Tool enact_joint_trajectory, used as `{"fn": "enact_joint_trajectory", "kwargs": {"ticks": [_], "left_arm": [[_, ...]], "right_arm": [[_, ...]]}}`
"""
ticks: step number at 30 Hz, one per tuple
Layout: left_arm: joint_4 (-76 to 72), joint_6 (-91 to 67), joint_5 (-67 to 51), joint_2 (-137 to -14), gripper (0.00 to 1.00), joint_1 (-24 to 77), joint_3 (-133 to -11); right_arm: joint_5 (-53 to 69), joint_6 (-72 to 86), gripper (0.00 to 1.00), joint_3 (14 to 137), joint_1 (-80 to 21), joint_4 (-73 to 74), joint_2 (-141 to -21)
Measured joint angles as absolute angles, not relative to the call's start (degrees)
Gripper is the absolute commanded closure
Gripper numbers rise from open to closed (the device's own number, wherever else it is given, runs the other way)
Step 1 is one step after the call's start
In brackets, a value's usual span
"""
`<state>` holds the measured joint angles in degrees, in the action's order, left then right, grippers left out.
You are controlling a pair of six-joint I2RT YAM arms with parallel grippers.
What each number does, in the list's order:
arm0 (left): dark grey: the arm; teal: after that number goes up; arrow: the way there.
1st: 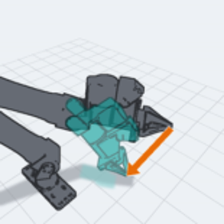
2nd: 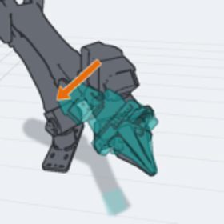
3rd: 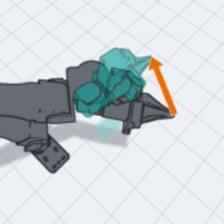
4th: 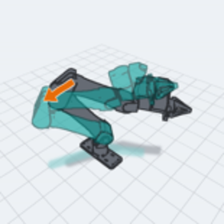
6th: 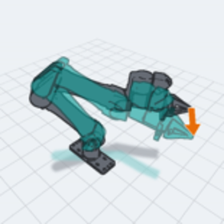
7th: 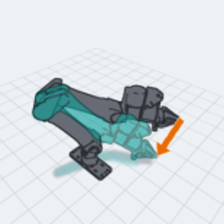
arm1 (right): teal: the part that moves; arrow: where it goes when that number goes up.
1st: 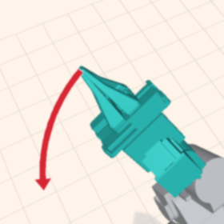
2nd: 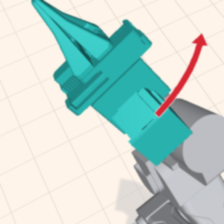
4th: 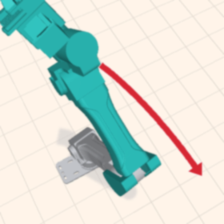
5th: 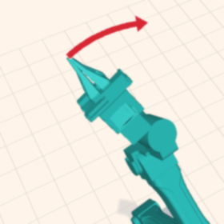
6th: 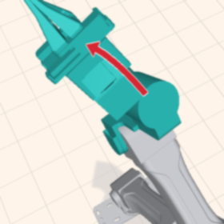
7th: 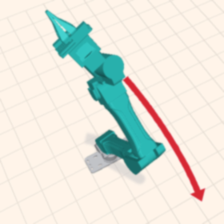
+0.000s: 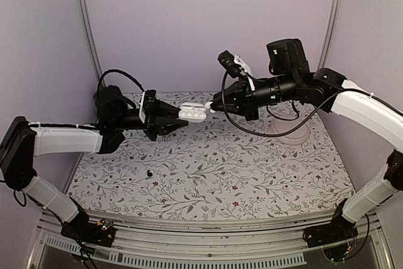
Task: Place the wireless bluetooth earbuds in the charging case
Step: Insert the left earbud into the right side groove of the charging case.
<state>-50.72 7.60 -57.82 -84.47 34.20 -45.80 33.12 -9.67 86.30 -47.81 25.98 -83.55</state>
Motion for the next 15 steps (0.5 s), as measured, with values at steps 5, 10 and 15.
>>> {"fn": "enact_joint_trajectory", "kwargs": {"ticks": [5, 10, 15], "left_arm": [[-50.78, 8.67, -58.67, -84.58, 1.0, 35.07, -45.8], [-50.96, 9.08, -57.76, -84.68, 1.0, 35.42, -45.54], [-51.09, 9.65, -56.25, -84.77, 1.0, 35.75, -44.99]], "right_arm": [[32.21, -12.69, 0.97, 89.73, -50.09, 30.15, -86.67], [30.87, -14.17, 0.97, 90.52, -50.57, 32.8, -87.53], [29.82, -14.22, 0.97, 91.66, -51.13, 34.3, -87.96]]}}
